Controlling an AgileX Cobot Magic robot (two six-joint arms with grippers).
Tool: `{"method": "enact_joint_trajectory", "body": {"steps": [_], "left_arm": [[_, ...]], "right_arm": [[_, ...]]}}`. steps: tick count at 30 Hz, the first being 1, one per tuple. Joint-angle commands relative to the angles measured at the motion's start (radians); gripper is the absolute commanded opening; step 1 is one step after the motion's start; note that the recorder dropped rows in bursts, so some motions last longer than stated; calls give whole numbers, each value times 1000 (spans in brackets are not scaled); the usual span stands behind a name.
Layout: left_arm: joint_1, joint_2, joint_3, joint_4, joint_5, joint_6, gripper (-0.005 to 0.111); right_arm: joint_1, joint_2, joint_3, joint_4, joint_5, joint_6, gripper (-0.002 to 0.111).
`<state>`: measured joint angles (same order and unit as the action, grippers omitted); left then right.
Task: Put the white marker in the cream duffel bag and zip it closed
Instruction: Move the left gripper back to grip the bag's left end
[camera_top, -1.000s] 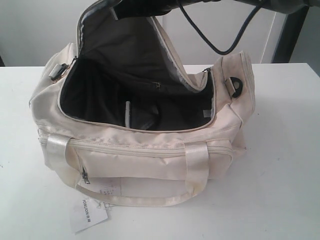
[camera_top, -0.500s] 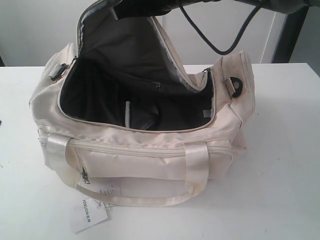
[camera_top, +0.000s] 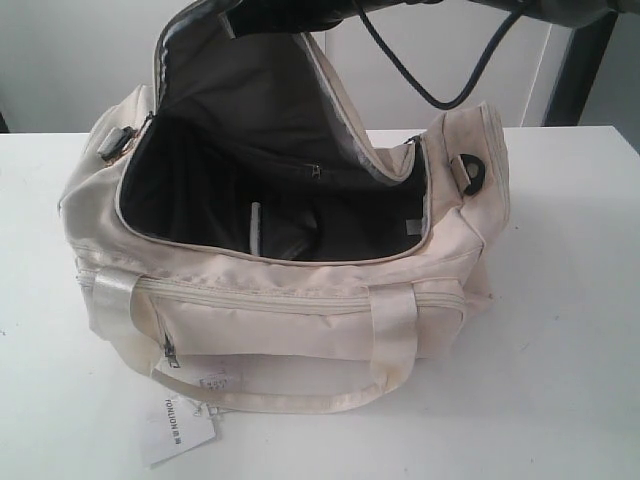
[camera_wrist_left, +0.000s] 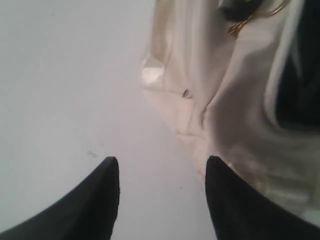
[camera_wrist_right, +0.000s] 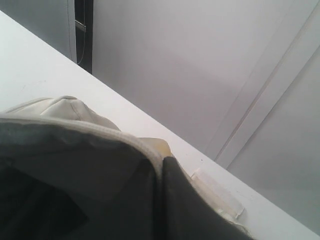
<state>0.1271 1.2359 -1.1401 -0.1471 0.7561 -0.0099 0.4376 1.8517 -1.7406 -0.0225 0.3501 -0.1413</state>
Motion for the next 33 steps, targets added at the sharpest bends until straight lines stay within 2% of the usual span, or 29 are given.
{"method": "enact_joint_trajectory", "body": {"steps": [1, 7, 13, 20, 33], "left_arm": [[34, 72, -14, -291, -83, 147, 57], [97, 154, -14, -579, -151, 341, 57], [159, 228, -34, -684, -188, 417, 57], [170, 358, -82, -940, -179, 623, 57], [159, 525, -165, -997, -138, 665, 57]], "right_arm": [[-9, -16, -3, -4, -15, 7, 0], [-9, -16, -3, -4, -15, 7, 0], [-9, -16, -3, -4, -15, 7, 0], [-9, -16, -3, -4, -15, 7, 0], [-9, -16, -3, -4, -15, 7, 0]]}}
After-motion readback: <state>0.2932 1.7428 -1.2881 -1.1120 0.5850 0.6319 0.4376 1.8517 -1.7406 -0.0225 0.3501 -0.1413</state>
